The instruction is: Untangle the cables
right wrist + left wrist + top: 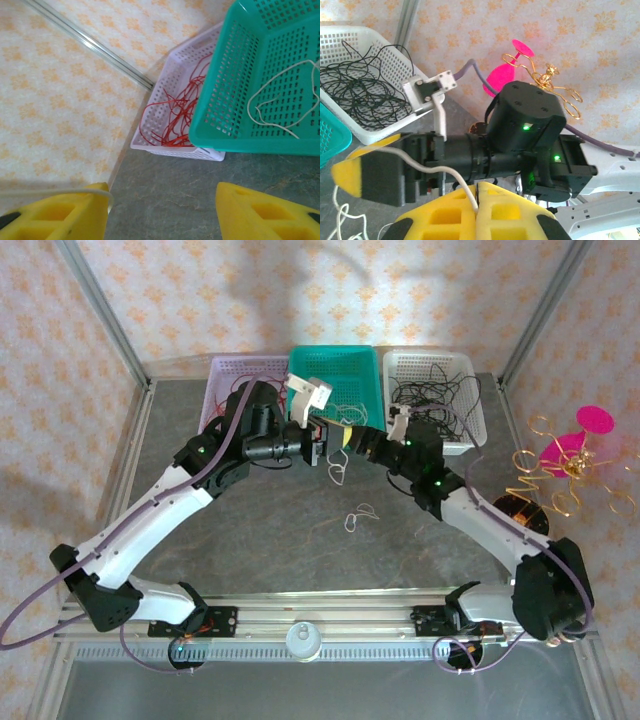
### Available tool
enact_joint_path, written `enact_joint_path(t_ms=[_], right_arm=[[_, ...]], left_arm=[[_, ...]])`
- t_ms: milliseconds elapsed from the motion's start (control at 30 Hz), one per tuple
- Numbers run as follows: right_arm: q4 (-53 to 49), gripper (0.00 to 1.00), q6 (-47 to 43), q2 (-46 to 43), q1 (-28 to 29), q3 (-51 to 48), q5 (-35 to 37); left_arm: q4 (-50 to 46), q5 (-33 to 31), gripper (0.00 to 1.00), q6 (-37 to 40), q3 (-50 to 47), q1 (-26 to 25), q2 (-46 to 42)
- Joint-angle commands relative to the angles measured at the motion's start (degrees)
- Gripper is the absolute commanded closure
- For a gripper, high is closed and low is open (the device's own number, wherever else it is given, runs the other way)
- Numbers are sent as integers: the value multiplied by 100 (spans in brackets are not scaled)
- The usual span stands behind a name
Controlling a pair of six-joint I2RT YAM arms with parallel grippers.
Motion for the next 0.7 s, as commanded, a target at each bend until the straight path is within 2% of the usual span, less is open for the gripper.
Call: enact_joint_path(t_ms=[0, 300, 500, 667], right_arm=[[268, 42, 59, 178, 44, 268, 328], [25, 42, 56, 832, 73, 668, 487], [4, 44, -20, 1285, 72, 558, 370], [56, 50, 28, 1391, 68, 431, 377]], left_arm=[[233, 142, 100, 123, 246, 19, 41], [323, 240, 100, 10, 692, 15, 156], [475, 267, 100, -120, 1110, 18, 188], [494, 158, 100, -132, 1223, 31, 197]])
